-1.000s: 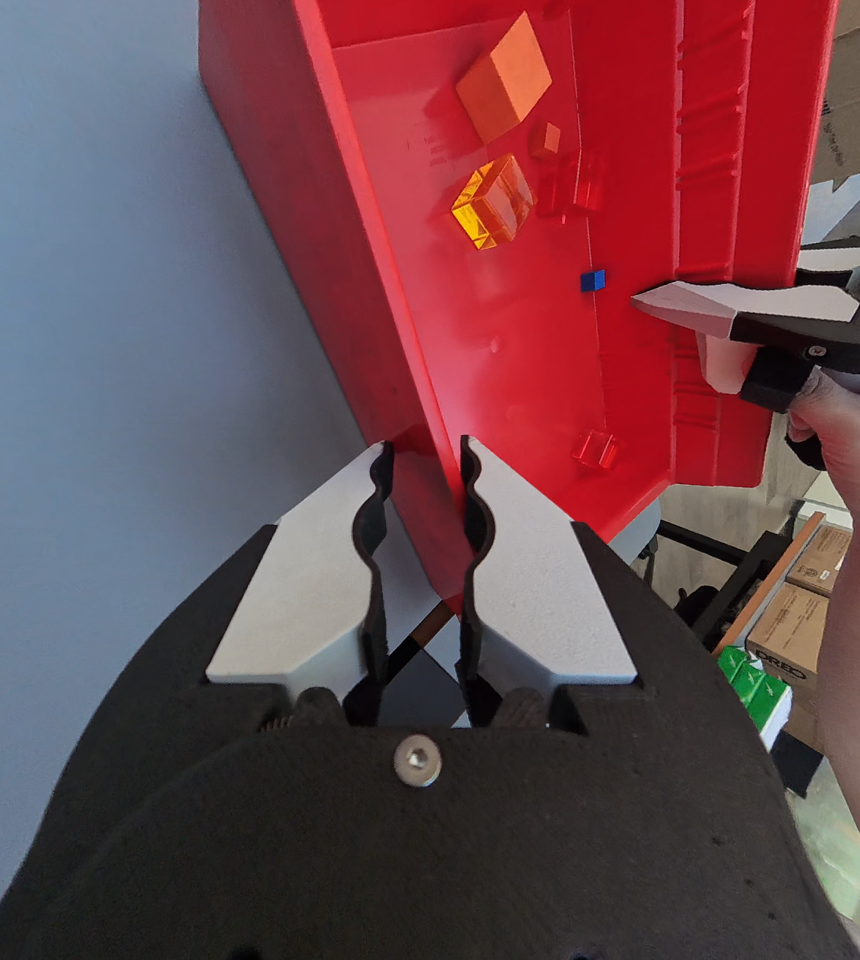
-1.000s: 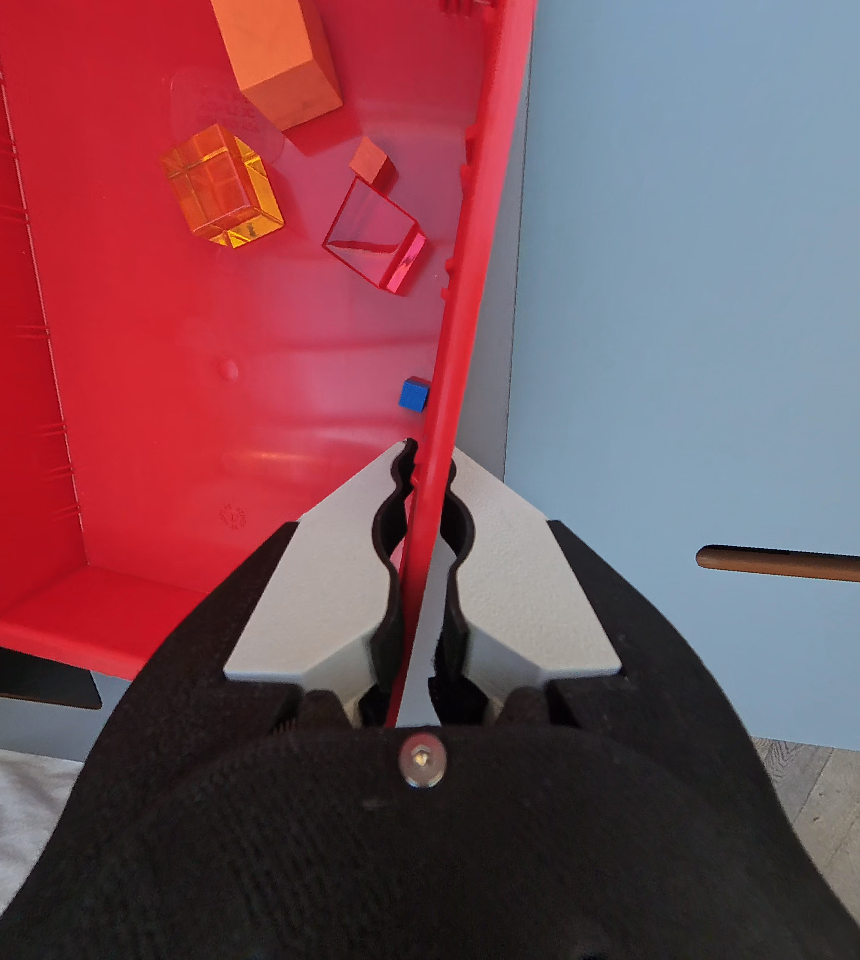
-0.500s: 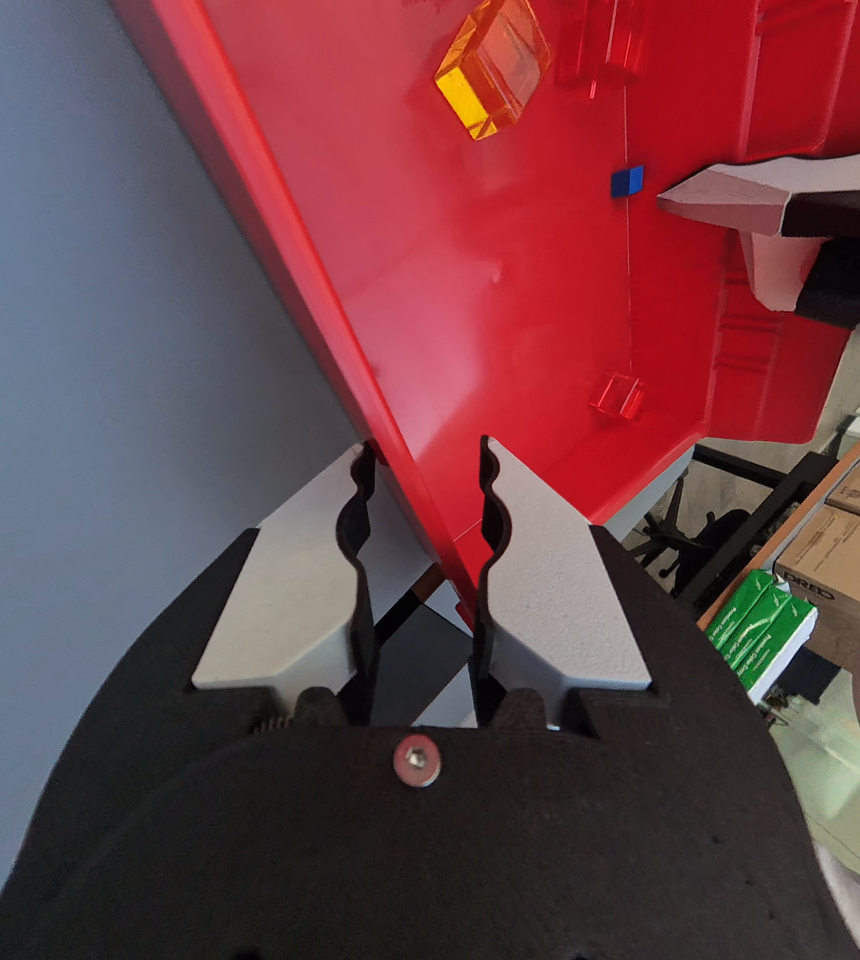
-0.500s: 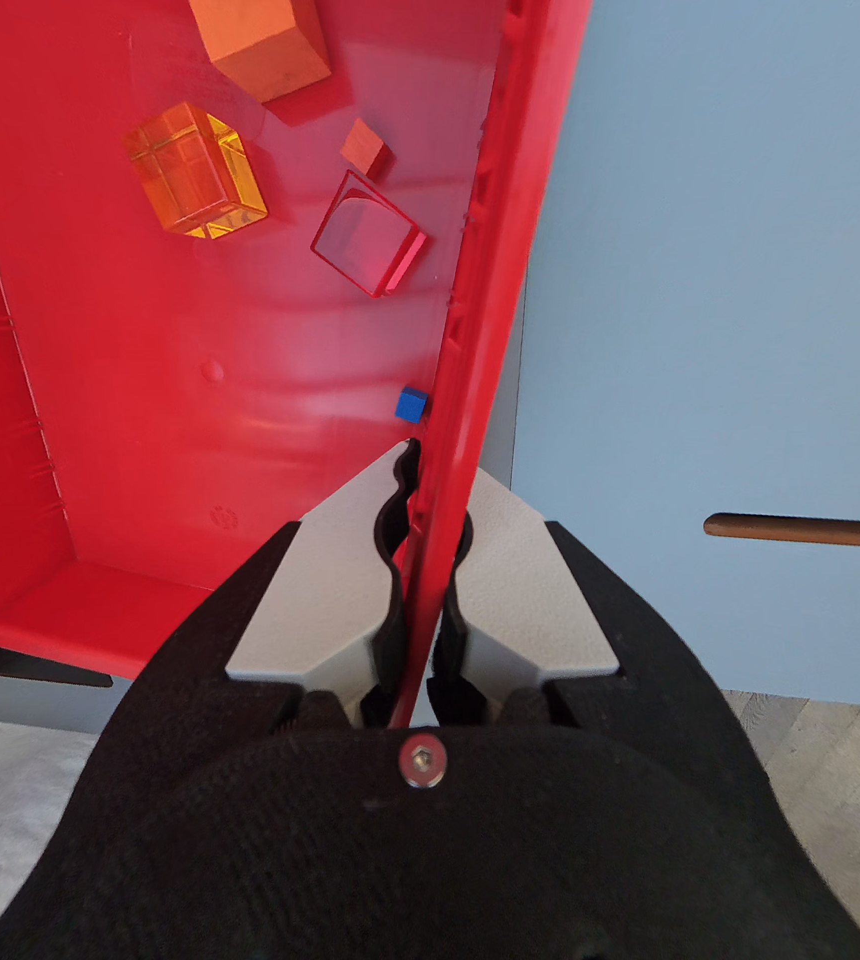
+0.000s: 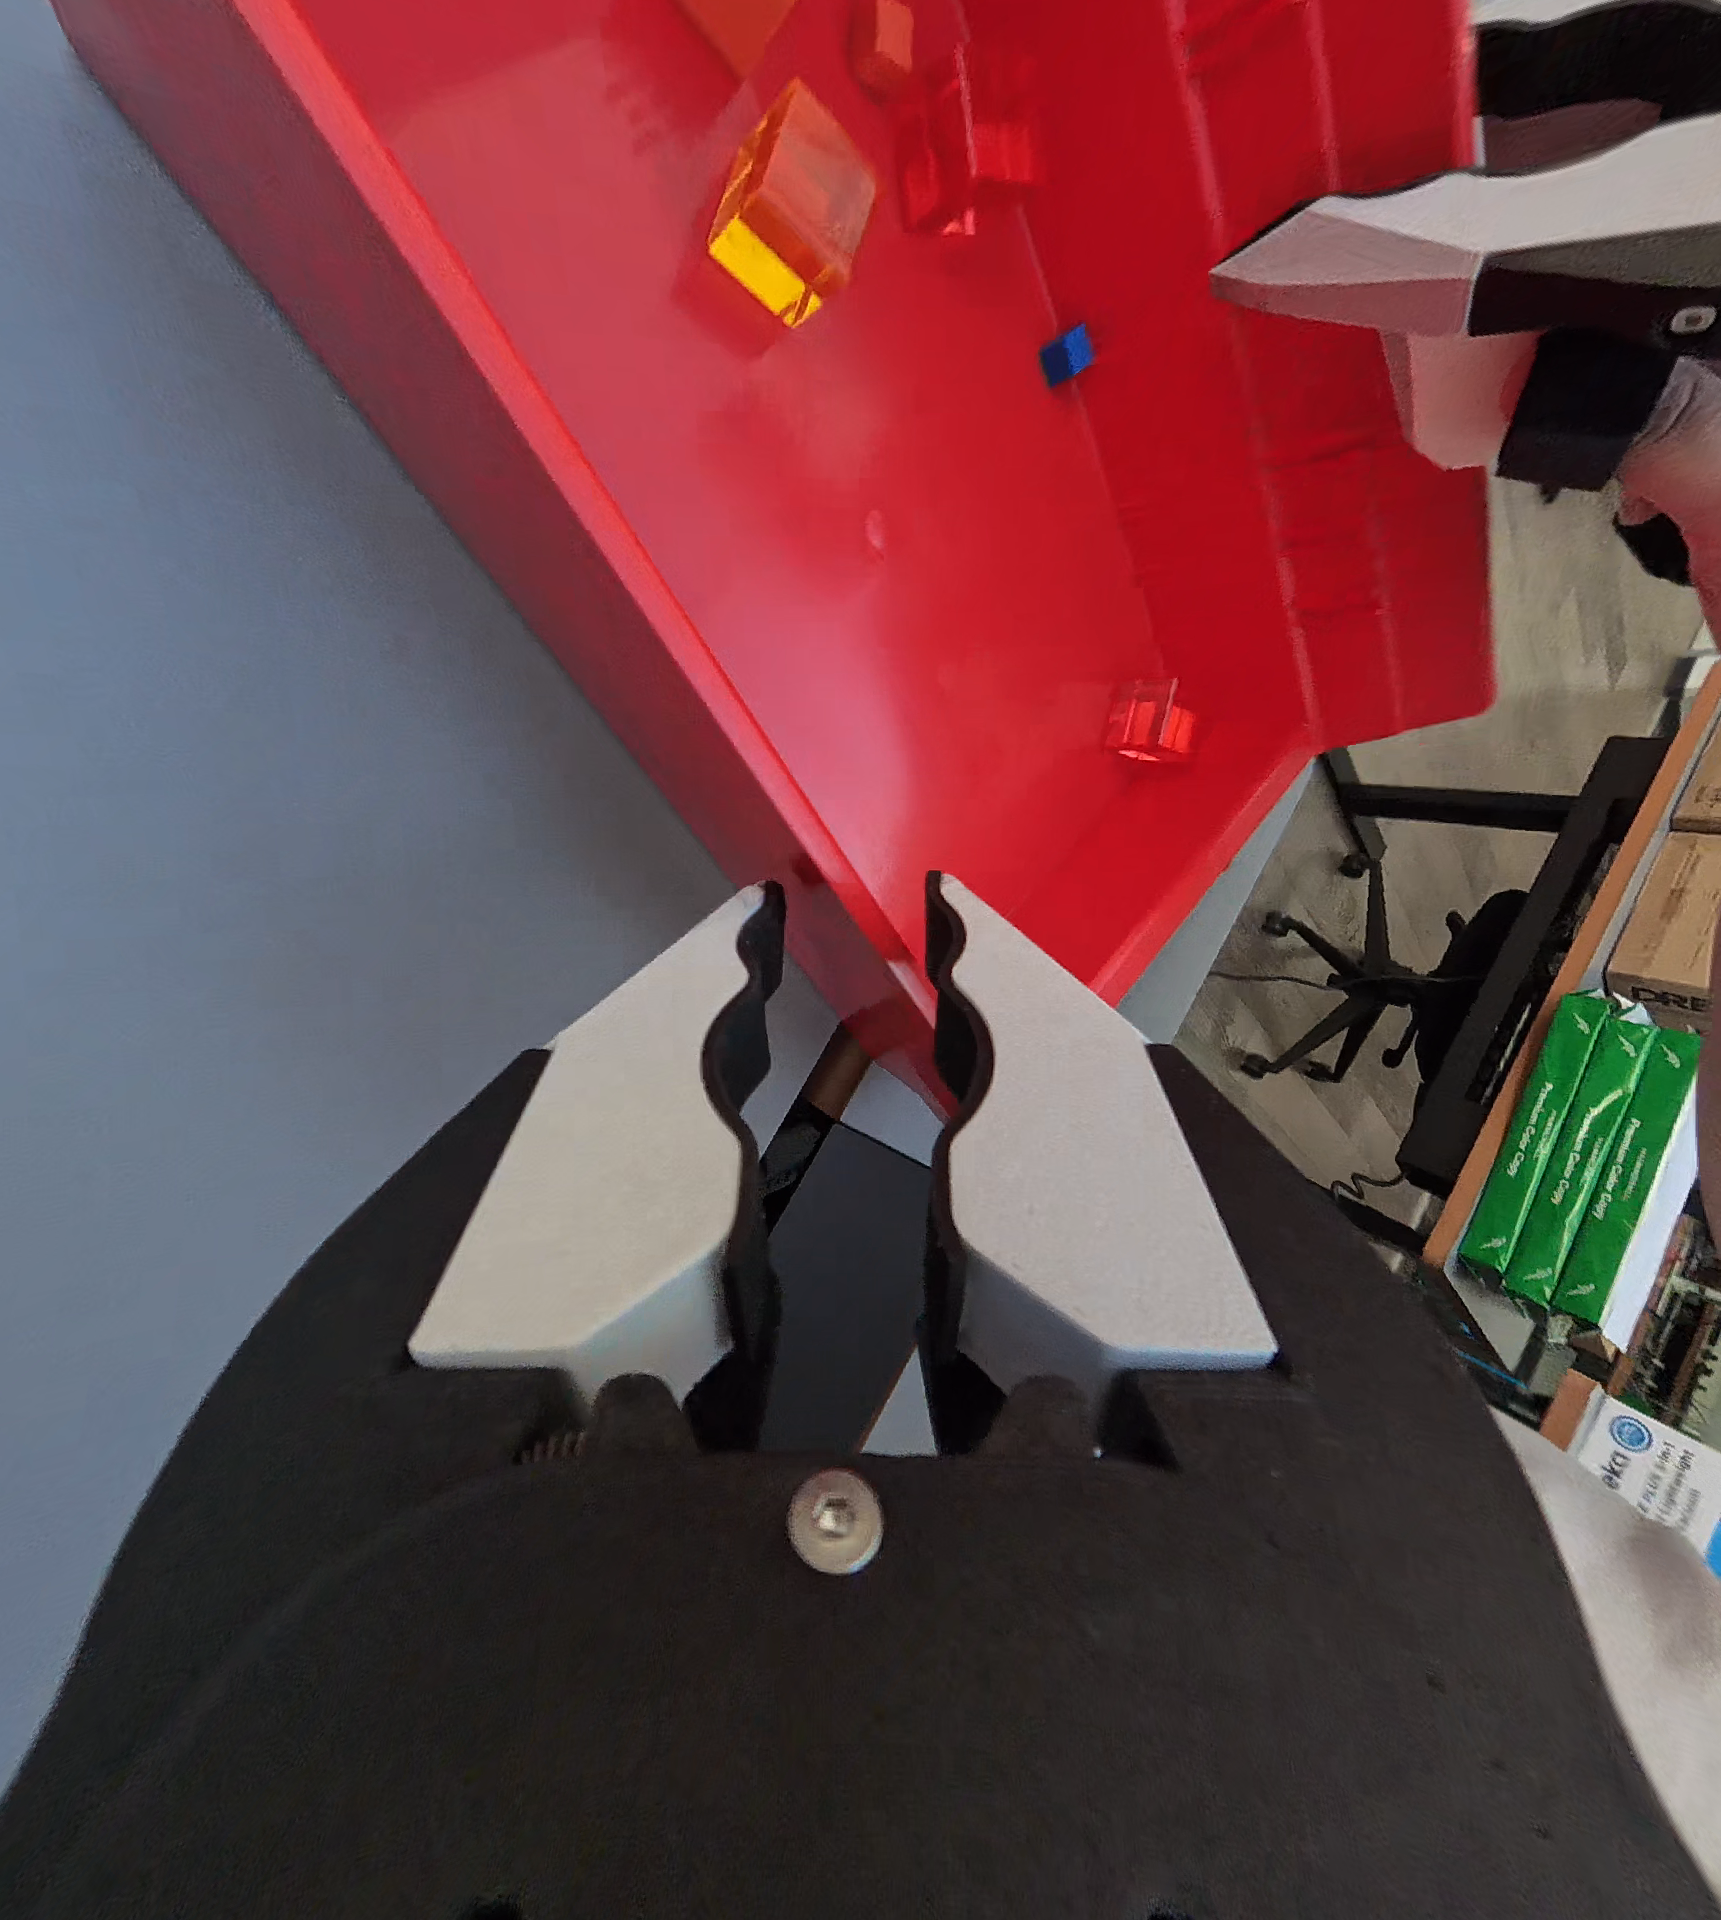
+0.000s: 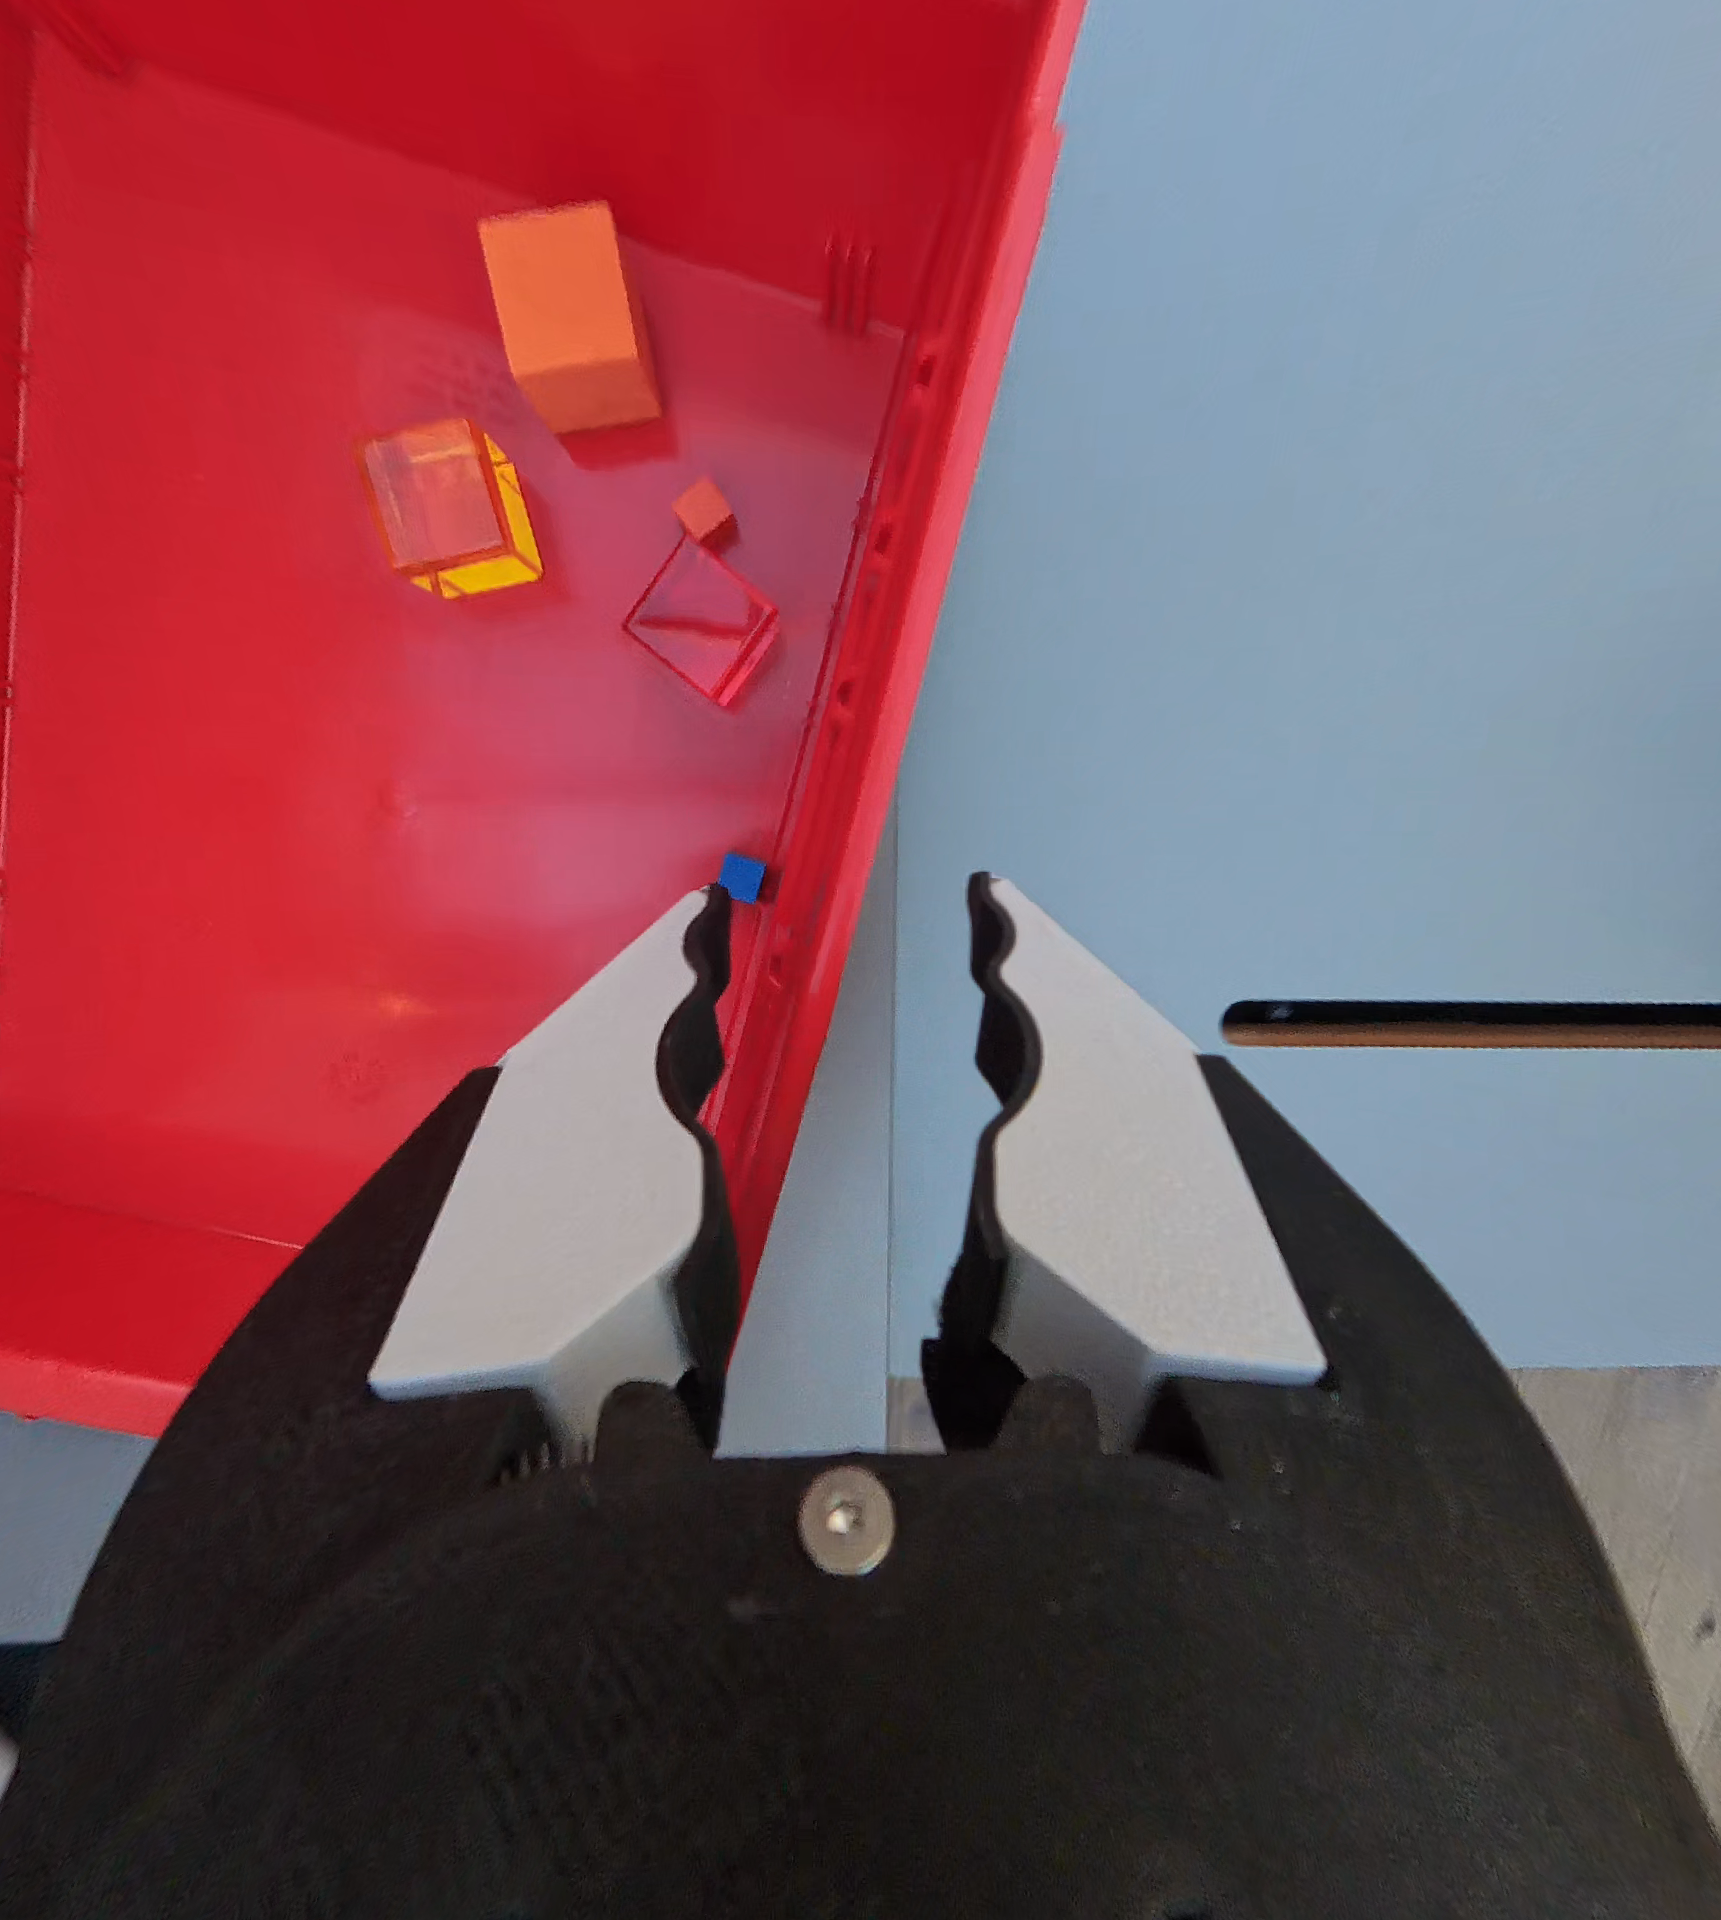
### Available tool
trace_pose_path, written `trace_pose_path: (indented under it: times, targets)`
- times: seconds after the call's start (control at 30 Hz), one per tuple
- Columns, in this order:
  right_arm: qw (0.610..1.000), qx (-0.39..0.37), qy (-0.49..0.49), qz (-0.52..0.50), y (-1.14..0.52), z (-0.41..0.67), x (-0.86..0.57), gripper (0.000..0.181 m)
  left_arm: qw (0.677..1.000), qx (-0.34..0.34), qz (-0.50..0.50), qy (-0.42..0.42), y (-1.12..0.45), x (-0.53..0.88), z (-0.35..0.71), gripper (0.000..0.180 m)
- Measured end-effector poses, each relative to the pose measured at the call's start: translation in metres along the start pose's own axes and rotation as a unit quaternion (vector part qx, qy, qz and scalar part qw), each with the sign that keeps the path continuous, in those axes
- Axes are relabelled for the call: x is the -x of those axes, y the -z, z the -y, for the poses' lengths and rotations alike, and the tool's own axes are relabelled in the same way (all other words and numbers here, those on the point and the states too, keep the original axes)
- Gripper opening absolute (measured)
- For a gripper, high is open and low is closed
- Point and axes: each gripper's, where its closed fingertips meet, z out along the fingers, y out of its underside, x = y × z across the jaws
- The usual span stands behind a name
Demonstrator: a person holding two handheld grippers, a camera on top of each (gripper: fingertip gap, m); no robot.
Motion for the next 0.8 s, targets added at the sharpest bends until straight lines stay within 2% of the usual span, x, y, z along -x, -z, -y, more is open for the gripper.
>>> trace_pose_path:
  times: [0.03, 0.1, 0.17, 0.2, 0.23, 0.3, 0.33, 0.4, 0.47, 0.53, 0.57, 0.6, 0.67, 0.8]
  targets:
    - [0.999, -0.039, 0.014, -0.017, 0.015, 0.008, -0.003, 0.051, 1.000, -0.027, -0.004, -0.012, 0.012, -0.001, 0.002, 0.028]
    - [0.987, -0.146, 0.048, -0.047, 0.054, 0.027, 0.001, 0.052, 0.995, -0.091, 0.015, -0.043, 0.040, 0.006, 0.006, 0.027]
    - [0.962, -0.261, 0.078, -0.031, 0.089, 0.046, 0.026, 0.050, 0.984, -0.156, 0.047, -0.077, 0.066, 0.016, 0.008, 0.034]
    - [0.952, -0.293, 0.091, -0.013, 0.097, 0.052, 0.041, 0.049, 0.977, -0.183, 0.057, -0.091, 0.077, 0.019, 0.007, 0.034]
    - [0.950, -0.294, 0.101, 0.006, 0.094, 0.055, 0.055, 0.050, 0.970, -0.211, 0.060, -0.107, 0.087, 0.018, 0.006, 0.034]
    - [0.960, -0.247, 0.118, 0.048, 0.065, 0.057, 0.079, 0.061, 0.946, -0.284, 0.065, -0.141, 0.113, 0.012, 0.008, 0.036]
    - [0.966, -0.221, 0.115, 0.062, 0.045, 0.060, 0.088, 0.060, 0.930, -0.323, 0.067, -0.161, 0.127, 0.005, 0.009, 0.035]
    - [0.979, -0.161, 0.098, 0.077, 0.005, 0.062, 0.098, 0.047, 0.896, -0.388, 0.078, -0.200, 0.156, -0.008, 0.008, 0.035]
    - [0.986, -0.124, 0.100, 0.044, -0.028, 0.064, 0.093, 0.040, 0.861, -0.444, 0.101, -0.228, 0.180, -0.016, 0.007, 0.039]
    - [0.992, -0.072, 0.103, 0.011, -0.054, 0.058, 0.084, 0.045, 0.830, -0.486, 0.128, -0.242, 0.195, -0.018, 0.007, 0.051]
    - [0.993, -0.059, 0.100, 0.011, -0.062, 0.056, 0.083, 0.042, 0.822, -0.495, 0.133, -0.248, 0.198, -0.018, 0.006, 0.051]
    - [0.994, -0.052, 0.099, 0.012, -0.068, 0.055, 0.082, 0.027, 0.824, -0.491, 0.127, -0.253, 0.197, -0.021, 0.007, 0.051]
    - [0.992, -0.078, 0.094, 0.015, -0.061, 0.061, 0.080, 0.026, 0.849, -0.452, 0.096, -0.257, 0.180, -0.028, 0.010, 0.050]
    - [0.985, -0.154, 0.071, 0.015, 0.015, 0.053, 0.069, 0.026, 0.908, -0.317, 0.052, -0.269, 0.122, -0.045, 0.027, 0.043]
